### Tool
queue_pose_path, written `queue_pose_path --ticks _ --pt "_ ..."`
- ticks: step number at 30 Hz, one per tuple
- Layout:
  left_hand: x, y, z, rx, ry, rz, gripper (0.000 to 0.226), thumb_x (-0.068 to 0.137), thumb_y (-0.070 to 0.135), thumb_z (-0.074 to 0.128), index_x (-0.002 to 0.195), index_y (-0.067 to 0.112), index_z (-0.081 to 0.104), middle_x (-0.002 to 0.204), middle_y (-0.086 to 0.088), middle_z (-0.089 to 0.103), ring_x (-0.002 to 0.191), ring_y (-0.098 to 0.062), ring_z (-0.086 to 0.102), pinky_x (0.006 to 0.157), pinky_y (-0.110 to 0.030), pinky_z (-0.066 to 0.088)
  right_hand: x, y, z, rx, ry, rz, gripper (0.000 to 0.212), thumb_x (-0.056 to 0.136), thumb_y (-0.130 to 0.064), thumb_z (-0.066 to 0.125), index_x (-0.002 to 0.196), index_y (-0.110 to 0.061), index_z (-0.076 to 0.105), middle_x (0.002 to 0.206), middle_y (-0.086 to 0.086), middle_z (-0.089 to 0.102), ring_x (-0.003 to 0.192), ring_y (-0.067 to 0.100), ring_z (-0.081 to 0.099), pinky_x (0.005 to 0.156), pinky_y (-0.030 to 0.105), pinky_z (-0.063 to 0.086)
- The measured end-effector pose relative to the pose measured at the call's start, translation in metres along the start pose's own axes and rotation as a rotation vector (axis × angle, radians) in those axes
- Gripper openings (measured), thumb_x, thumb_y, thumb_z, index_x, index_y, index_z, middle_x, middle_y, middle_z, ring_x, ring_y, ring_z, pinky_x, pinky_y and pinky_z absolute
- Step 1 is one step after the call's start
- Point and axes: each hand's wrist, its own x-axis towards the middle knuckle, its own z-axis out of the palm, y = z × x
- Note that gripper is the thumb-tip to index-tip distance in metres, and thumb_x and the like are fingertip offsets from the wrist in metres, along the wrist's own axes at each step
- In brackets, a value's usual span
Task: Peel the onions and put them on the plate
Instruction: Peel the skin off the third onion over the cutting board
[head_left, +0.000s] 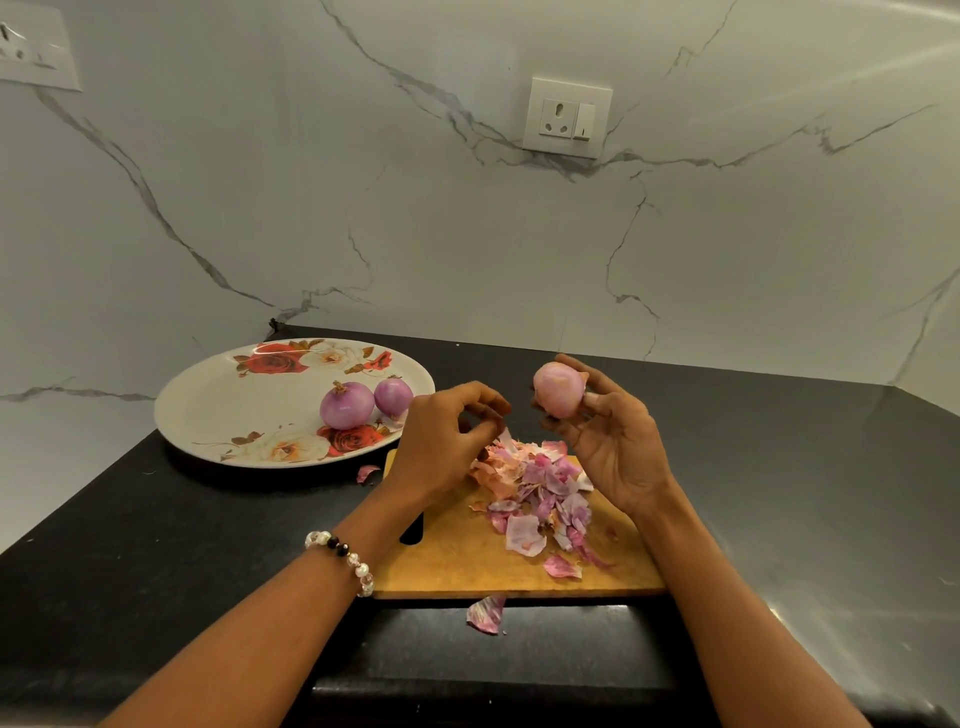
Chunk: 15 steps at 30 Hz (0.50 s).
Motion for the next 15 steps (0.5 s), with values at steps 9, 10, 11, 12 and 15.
queue_pose_path --ticks 9,10,11,12,15 --pt "0.0028 -0.0029 0.0009 0.068 0.036 0.118 0.023 0.085 0.004 0.063 0.103 0.014 0.071 0.100 0.001 0.070 0.091 -0.014 0.062 0.078 -0.026 0.055 0.0002 0.0028 0.0012 -0.049 -0.053 0.044 0.043 0.082 -0.014 0.050 0.122 -0.004 0.061 0.136 0.030 0.051 0.103 0.031 0.065 0.072 0.030 0.060" --pt "0.0029 -0.0031 0.0011 0.067 0.054 0.123 0.022 0.085 0.004 0.062 0.102 0.014 0.071 0.100 0.001 0.069 0.091 -0.015 0.061 0.077 -0.029 0.055 0.0003 0.0028 0.0012 -0.044 -0.054 0.043 0.042 0.082 -0.014 0.051 0.122 -0.004 0.061 0.135 0.030 0.051 0.104 0.031 0.064 0.071 0.030 0.060" --pt "0.0028 -0.0024 0.0012 0.058 0.078 0.127 0.022 0.085 0.007 0.061 0.102 0.015 0.071 0.100 0.003 0.069 0.091 -0.015 0.060 0.075 -0.030 0.054 0.0004 0.0027 0.0013 -0.040 -0.055 0.044 0.042 0.082 -0.013 0.051 0.122 -0.004 0.061 0.134 0.029 0.052 0.104 0.031 0.064 0.072 0.030 0.060" --pt "0.0028 -0.0015 0.0011 0.047 0.103 0.130 0.021 0.085 0.012 0.061 0.102 0.016 0.071 0.099 0.004 0.068 0.091 -0.014 0.060 0.074 -0.028 0.053 0.0000 0.0026 0.0016 -0.039 -0.056 0.048 0.042 0.082 -0.013 0.051 0.122 -0.003 0.061 0.131 0.027 0.054 0.104 0.032 0.064 0.072 0.030 0.060" --pt "0.0022 0.0040 -0.0010 -0.004 0.138 0.149 0.021 0.083 0.029 0.065 0.102 0.021 0.069 0.098 0.010 0.067 0.090 -0.010 0.058 0.070 -0.018 0.048 -0.0019 0.0030 0.0035 -0.073 -0.059 0.061 0.038 0.082 -0.012 0.053 0.118 -0.003 0.063 0.121 0.017 0.063 0.101 0.032 0.067 0.071 0.031 0.061"
